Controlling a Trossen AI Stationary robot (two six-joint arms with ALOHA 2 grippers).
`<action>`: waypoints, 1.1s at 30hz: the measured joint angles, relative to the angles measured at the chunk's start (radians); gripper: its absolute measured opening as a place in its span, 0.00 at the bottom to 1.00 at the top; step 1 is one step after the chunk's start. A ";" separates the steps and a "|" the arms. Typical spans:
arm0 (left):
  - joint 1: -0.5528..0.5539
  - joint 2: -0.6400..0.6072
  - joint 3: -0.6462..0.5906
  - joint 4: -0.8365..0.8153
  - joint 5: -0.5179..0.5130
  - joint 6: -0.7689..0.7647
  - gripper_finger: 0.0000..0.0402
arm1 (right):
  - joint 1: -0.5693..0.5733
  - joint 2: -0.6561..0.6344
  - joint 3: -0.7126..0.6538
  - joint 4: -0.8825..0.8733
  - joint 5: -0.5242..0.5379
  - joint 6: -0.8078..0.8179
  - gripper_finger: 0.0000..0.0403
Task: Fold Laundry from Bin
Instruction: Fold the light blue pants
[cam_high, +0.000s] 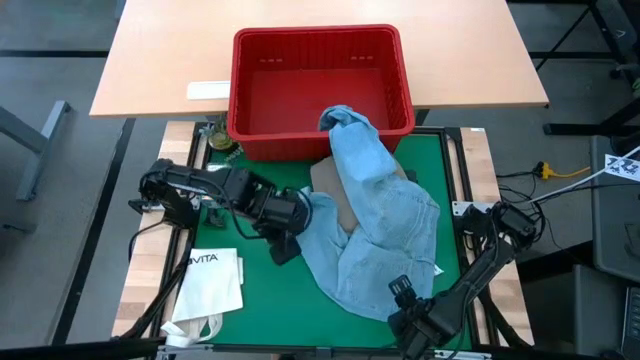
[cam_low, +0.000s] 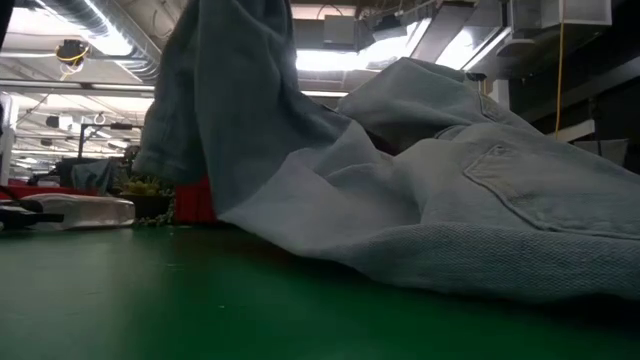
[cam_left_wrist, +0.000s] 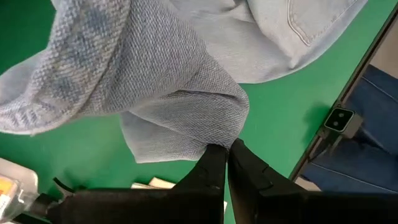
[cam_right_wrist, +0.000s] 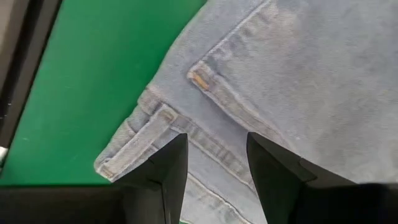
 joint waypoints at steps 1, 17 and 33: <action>-0.014 0.000 0.000 0.000 -0.016 -0.009 0.00 | 0.000 0.000 -0.010 0.015 0.000 0.004 0.41; -0.183 -0.002 -0.142 0.000 -0.032 -0.187 0.00 | 0.006 -0.006 -0.254 0.176 -0.358 0.087 0.41; -0.299 -0.002 -0.379 0.003 0.243 -0.363 0.03 | 0.104 0.002 -0.260 0.122 -0.646 0.112 0.41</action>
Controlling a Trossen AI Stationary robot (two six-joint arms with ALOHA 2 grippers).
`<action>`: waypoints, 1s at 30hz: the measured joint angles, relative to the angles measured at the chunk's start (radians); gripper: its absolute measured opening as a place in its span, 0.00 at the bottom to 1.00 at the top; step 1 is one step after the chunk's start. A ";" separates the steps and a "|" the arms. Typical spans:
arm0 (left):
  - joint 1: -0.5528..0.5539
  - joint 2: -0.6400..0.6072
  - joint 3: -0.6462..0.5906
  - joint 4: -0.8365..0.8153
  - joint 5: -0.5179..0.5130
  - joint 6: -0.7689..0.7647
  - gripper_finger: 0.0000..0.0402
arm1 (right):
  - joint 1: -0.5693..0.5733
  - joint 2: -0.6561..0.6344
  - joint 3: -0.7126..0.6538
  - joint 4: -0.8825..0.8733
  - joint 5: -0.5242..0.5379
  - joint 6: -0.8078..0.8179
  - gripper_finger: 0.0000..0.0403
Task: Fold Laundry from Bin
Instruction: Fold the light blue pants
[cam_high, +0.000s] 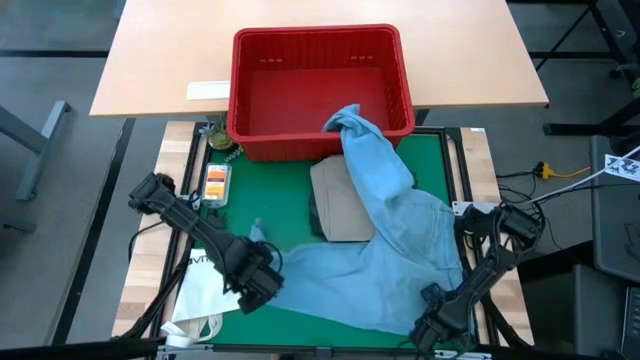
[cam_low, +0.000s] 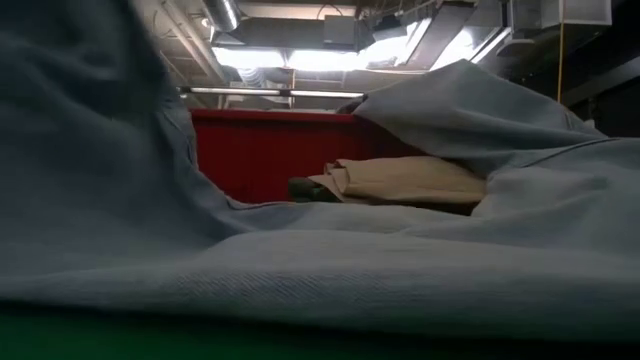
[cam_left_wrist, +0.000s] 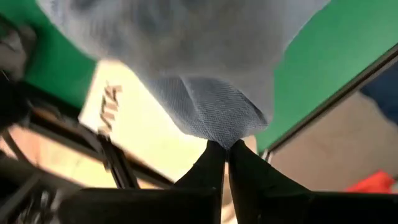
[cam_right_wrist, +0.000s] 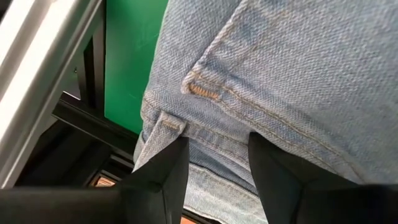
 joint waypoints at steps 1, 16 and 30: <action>-0.007 0.000 -0.014 0.002 0.024 -0.007 0.03 | 0.004 0.000 0.000 -0.001 -0.001 0.008 0.41; -0.056 0.000 -0.121 0.069 0.060 -0.023 0.10 | 0.009 0.000 0.000 -0.002 -0.001 0.030 0.41; -0.054 0.000 -0.122 0.105 0.012 0.122 0.30 | 0.008 0.000 0.001 -0.002 0.001 0.030 0.41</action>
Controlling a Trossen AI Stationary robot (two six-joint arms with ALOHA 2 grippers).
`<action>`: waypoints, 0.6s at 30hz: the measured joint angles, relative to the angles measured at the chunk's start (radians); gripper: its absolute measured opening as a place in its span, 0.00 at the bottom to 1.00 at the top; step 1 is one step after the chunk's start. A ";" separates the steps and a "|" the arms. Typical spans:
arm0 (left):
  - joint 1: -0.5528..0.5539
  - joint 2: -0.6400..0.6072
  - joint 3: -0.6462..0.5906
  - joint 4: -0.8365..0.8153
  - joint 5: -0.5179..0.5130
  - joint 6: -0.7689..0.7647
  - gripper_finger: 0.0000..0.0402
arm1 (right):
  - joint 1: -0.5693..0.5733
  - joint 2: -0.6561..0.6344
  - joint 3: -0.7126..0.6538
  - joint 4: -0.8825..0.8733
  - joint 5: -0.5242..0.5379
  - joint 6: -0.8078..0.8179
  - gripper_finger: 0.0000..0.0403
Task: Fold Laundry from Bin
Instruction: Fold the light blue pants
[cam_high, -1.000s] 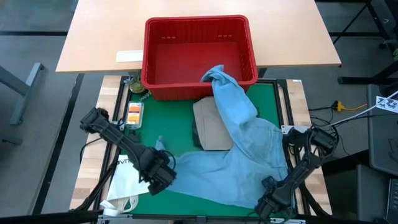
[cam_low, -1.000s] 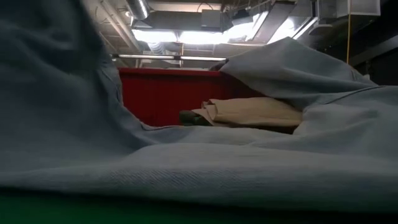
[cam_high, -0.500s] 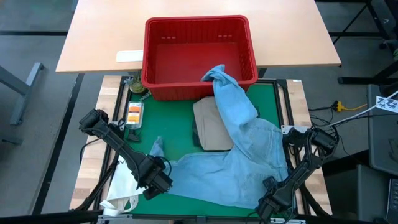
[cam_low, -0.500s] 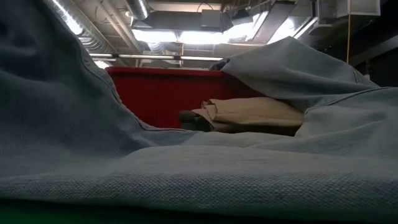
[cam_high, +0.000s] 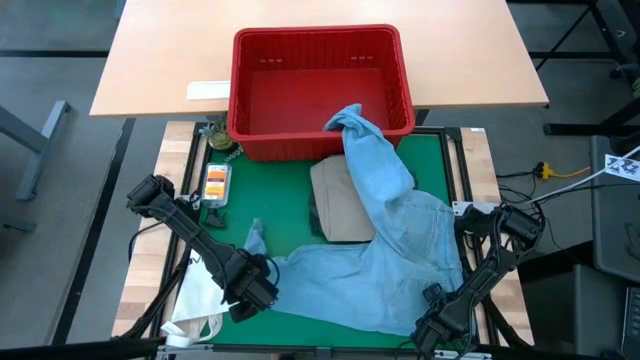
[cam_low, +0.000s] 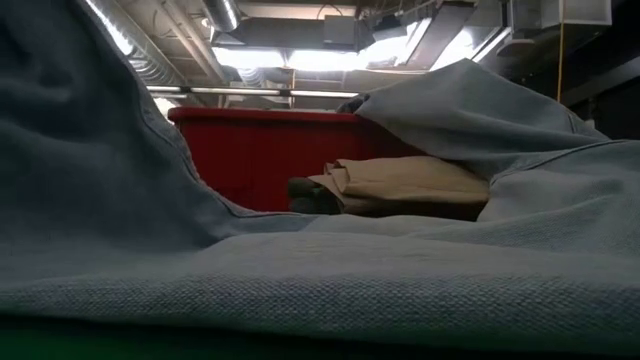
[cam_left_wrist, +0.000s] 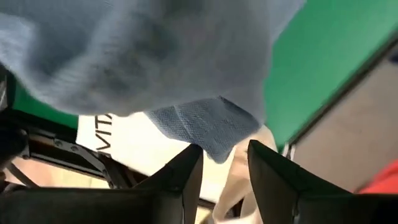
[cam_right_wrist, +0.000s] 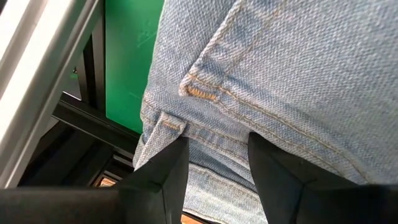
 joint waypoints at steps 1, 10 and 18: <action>0.000 0.000 0.000 -0.004 0.020 0.019 0.30 | 0.000 0.000 0.000 0.000 0.000 0.000 0.41; -0.005 0.000 0.000 -0.111 0.106 0.169 0.26 | 0.000 -0.001 0.000 0.000 0.001 0.000 0.41; -0.003 0.000 0.000 -0.108 -0.186 0.205 0.24 | 0.000 -0.001 0.000 0.000 0.001 0.000 0.41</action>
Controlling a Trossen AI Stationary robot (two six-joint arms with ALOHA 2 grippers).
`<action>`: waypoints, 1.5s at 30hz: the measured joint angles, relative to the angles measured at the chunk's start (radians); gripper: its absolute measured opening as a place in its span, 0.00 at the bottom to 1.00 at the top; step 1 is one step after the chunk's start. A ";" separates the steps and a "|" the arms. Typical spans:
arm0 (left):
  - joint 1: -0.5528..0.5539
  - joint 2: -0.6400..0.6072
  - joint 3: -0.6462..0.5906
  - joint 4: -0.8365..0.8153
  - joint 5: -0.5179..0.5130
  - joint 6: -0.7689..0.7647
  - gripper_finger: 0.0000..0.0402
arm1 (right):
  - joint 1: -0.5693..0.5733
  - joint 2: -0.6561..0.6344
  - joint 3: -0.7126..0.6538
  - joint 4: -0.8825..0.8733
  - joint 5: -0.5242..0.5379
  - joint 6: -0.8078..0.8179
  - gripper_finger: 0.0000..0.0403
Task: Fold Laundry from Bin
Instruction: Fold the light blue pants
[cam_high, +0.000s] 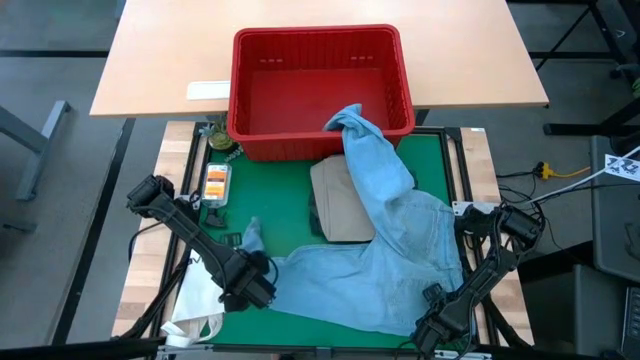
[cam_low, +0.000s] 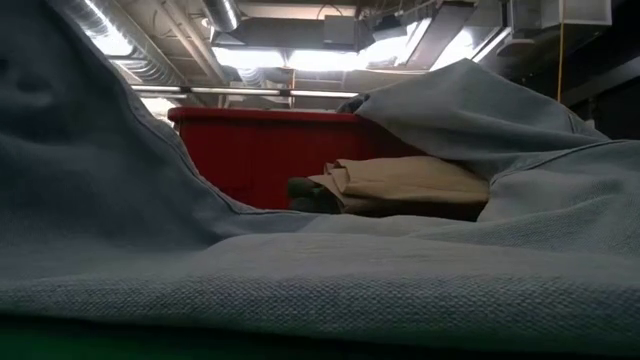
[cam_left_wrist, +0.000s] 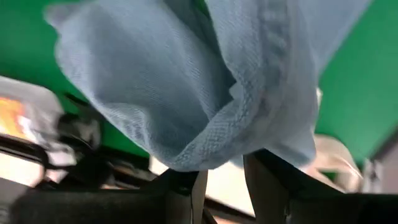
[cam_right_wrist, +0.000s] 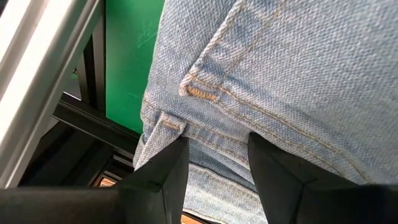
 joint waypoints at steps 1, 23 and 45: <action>0.000 0.000 0.000 0.000 -0.028 0.000 0.24 | 0.000 0.000 0.000 0.000 0.000 0.000 0.41; 0.074 0.000 0.000 0.560 -0.257 0.152 0.24 | 0.000 0.000 0.000 0.000 0.001 0.000 0.41; 0.287 0.000 0.000 0.356 -0.297 0.199 0.24 | 0.000 -0.001 0.001 0.001 0.025 0.000 0.41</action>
